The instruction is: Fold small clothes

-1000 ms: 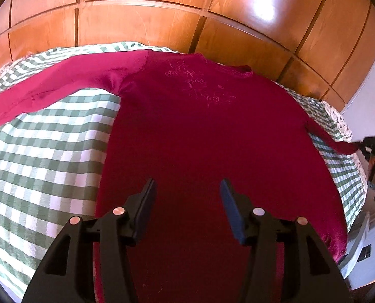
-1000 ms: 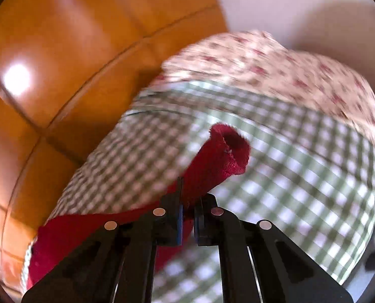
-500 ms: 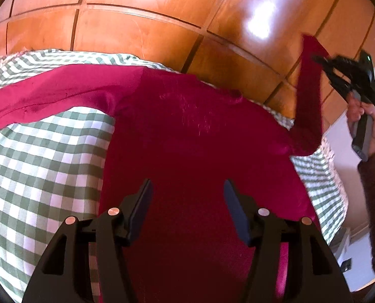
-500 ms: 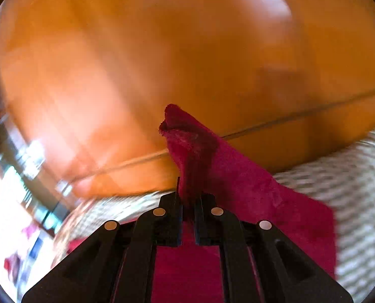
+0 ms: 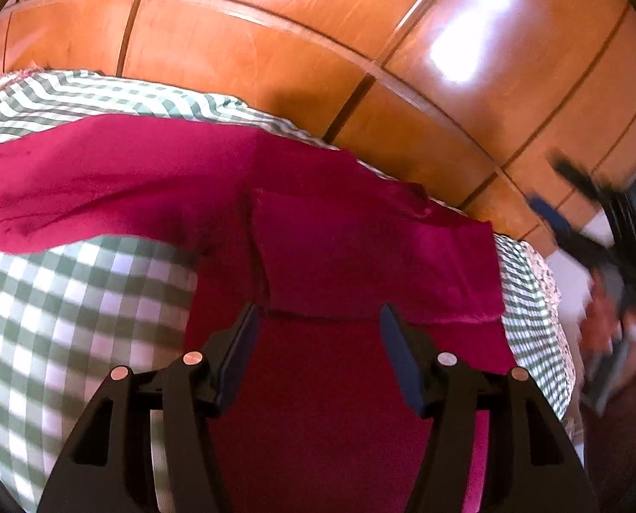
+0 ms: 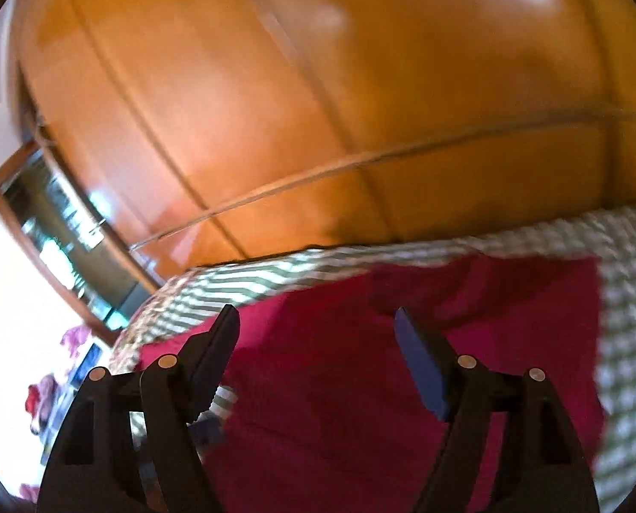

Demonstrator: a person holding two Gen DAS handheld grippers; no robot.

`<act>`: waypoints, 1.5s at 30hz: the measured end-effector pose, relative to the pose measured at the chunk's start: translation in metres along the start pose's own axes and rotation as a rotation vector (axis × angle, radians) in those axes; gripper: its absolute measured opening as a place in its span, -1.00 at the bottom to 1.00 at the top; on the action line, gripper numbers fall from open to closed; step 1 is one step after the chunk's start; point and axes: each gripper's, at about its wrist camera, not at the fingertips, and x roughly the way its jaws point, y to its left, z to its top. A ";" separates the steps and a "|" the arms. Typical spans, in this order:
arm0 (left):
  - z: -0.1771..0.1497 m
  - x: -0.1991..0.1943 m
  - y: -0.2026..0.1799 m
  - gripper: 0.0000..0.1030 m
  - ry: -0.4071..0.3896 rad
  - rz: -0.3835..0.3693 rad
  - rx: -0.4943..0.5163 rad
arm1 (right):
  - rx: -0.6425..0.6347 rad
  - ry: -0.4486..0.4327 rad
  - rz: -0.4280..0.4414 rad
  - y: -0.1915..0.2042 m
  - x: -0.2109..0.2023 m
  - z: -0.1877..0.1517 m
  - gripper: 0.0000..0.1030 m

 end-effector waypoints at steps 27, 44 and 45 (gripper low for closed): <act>0.038 0.040 -0.014 -0.89 -0.015 0.218 0.205 | 0.131 0.095 -0.559 -0.143 0.062 0.005 0.08; 0.062 0.027 -0.029 -0.92 -0.136 0.131 0.236 | 0.081 0.010 -0.594 -0.148 0.047 0.013 -0.82; 0.066 0.033 -0.032 -0.92 -0.132 0.146 0.243 | 0.103 0.019 -0.598 -0.155 0.048 0.013 -0.82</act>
